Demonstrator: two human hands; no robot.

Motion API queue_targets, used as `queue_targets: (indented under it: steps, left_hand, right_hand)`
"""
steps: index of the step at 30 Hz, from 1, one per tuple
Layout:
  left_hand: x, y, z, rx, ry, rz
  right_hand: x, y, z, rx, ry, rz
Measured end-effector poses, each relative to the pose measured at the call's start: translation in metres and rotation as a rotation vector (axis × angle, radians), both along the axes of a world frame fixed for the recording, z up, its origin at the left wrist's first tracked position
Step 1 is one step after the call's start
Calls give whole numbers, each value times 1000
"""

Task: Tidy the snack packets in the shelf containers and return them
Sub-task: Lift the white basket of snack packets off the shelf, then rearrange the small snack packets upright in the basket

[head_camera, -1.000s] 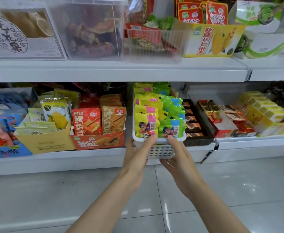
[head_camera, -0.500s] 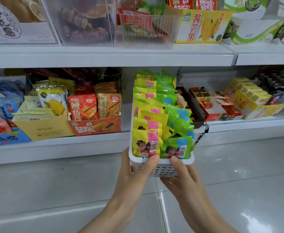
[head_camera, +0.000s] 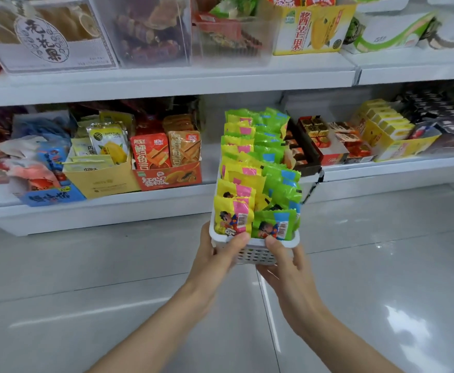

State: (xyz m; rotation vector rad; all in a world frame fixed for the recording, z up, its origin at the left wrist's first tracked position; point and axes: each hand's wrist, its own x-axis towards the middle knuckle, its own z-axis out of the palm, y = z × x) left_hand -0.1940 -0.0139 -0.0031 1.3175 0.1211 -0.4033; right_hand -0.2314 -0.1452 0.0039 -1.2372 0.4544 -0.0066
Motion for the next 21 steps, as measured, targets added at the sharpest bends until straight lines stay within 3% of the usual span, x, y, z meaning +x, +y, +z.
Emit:
queue_targets:
  steps: [10, 21]
  left_hand:
    - [-68, 18, -30, 48, 35, -75]
    - [-69, 1, -100, -26, 126, -27]
  right_hand:
    - [-76, 6, -30, -20, 15, 61]
    - [-64, -14, -106, -48, 162, 167]
